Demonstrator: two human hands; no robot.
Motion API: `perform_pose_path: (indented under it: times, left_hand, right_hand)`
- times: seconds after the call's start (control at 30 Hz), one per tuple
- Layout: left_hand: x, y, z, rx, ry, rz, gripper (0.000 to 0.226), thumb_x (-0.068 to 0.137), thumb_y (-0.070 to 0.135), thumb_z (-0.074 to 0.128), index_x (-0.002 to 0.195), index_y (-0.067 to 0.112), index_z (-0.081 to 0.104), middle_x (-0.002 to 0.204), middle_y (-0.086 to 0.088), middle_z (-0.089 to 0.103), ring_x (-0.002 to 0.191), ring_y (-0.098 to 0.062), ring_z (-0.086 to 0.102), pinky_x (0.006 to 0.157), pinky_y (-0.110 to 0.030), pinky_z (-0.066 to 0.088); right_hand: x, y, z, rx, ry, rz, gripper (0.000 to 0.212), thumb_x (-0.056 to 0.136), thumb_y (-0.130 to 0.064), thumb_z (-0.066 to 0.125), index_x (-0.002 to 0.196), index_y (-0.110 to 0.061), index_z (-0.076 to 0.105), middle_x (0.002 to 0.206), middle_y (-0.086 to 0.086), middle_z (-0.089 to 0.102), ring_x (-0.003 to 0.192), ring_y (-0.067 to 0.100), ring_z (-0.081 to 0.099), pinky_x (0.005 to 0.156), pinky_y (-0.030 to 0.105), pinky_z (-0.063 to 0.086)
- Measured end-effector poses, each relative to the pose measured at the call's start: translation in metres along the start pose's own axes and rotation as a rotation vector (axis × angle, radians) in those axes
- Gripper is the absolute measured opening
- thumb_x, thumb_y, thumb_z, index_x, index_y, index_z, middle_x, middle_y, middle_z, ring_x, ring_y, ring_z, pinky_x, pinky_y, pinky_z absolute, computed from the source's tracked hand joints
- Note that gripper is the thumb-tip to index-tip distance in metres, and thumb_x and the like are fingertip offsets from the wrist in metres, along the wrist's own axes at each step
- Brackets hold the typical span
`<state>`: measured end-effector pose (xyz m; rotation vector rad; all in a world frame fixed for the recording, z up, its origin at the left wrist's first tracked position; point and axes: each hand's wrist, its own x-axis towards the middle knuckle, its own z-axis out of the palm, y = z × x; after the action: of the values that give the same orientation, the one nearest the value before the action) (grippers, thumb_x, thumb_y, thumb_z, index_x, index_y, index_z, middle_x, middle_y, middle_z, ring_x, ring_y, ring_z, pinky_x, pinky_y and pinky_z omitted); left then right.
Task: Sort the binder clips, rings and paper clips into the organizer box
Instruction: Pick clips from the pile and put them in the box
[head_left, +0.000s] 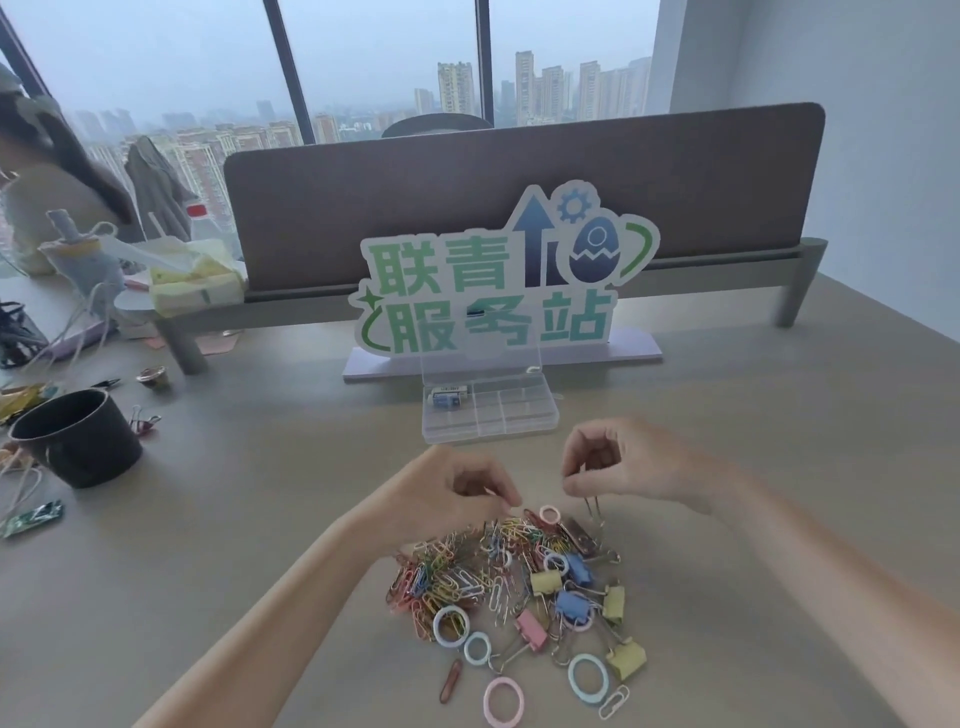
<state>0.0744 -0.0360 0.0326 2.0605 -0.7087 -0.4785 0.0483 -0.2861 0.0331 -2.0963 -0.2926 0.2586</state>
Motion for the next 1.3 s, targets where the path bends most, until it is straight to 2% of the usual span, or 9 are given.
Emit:
perform_pose_path:
  times: [0.13,0.37,0.47,0.63,0.73,0.8,0.9,1.1,1.3]
  left_hand:
    - [0.030,-0.013,-0.019,-0.168,0.138,-0.038,0.010,0.086,0.007,0.069,0.093,0.011,0.075,0.088,-0.004,0.075,0.080,-0.010,0.066,0.076,-0.018,0.052]
    - [0.082,-0.030,-0.055,-0.386,0.289,-0.088,0.015,0.088,0.003,0.065,0.100,0.005,0.073,0.097,-0.012,0.075,0.092,-0.018,0.072,0.087,-0.018,0.054]
    - [0.109,-0.037,-0.068,-0.263,0.324,-0.110,0.017,0.087,0.003,0.066,0.100,0.010,0.073,0.092,-0.009,0.076,0.087,-0.014,0.072,0.083,-0.018,0.054]
    - [0.142,-0.055,-0.070,0.079,0.399,-0.120,0.010,0.084,0.015,0.072,0.089,0.023,0.075,0.076,0.004,0.074,0.072,-0.008,0.068,0.073,-0.023,0.054]
    - [0.146,-0.058,-0.063,0.288,0.423,-0.060,0.007,0.083,0.018,0.072,0.088,0.023,0.075,0.079,0.015,0.067,0.074,0.005,0.059,0.070,-0.010,0.044]
    - [0.146,-0.060,-0.058,0.325,0.452,-0.027,0.006,0.083,0.019,0.073,0.088,0.022,0.073,0.075,0.020,0.062,0.070,0.010,0.055,0.065,-0.003,0.039]
    - [0.148,-0.064,-0.054,0.379,0.453,0.014,0.005,0.083,0.020,0.071,0.088,0.020,0.072,0.076,0.016,0.060,0.070,0.003,0.055,0.066,0.001,0.038]
    - [0.151,-0.070,-0.051,0.496,0.445,0.104,0.001,0.083,0.019,0.070,0.083,0.019,0.070,0.085,0.004,0.061,0.070,-0.010,0.055,0.063,-0.011,0.037]
    - [0.152,-0.076,-0.049,0.558,0.435,0.128,0.014,0.088,0.020,0.066,0.088,0.009,0.074,0.107,-0.001,0.055,0.080,-0.013,0.052,0.078,-0.019,0.039]
  right_hand:
    - [0.029,0.010,-0.008,0.020,0.093,0.044,0.007,0.083,-0.015,0.075,0.086,-0.020,0.075,0.074,-0.008,0.072,0.060,0.000,0.058,0.062,0.021,0.049]
    - [0.081,0.021,-0.030,0.234,0.322,0.069,0.011,0.084,-0.019,0.075,0.096,-0.018,0.076,0.085,0.000,0.077,0.078,0.013,0.074,0.082,0.024,0.054]
    - [0.108,0.029,-0.041,0.221,0.340,0.106,0.021,0.081,-0.017,0.078,0.101,-0.020,0.075,0.090,-0.003,0.077,0.087,0.010,0.073,0.090,0.026,0.051]
    - [0.143,0.036,-0.044,-0.074,0.383,0.044,0.017,0.081,-0.018,0.076,0.097,-0.023,0.075,0.086,-0.011,0.074,0.081,0.001,0.068,0.077,0.019,0.052]
    - [0.152,0.044,-0.040,-0.270,0.370,-0.014,0.011,0.084,-0.023,0.073,0.094,-0.028,0.074,0.084,-0.022,0.067,0.072,-0.009,0.059,0.068,0.012,0.042]
    - [0.154,0.051,-0.038,-0.361,0.350,-0.040,0.011,0.086,-0.027,0.071,0.095,-0.032,0.073,0.091,-0.024,0.065,0.081,-0.010,0.055,0.070,0.013,0.038]
    - [0.154,0.058,-0.036,-0.394,0.347,-0.086,0.010,0.087,-0.026,0.069,0.095,-0.030,0.073,0.097,-0.019,0.065,0.090,-0.004,0.055,0.075,0.017,0.038]
    - [0.156,0.066,-0.033,-0.529,0.341,-0.210,0.009,0.087,-0.024,0.069,0.092,-0.024,0.075,0.100,-0.009,0.063,0.092,0.007,0.056,0.085,0.025,0.047]
    - [0.156,0.072,-0.029,-0.572,0.365,-0.249,0.012,0.087,-0.027,0.067,0.090,-0.019,0.076,0.103,-0.007,0.061,0.095,0.008,0.055,0.086,0.029,0.049]
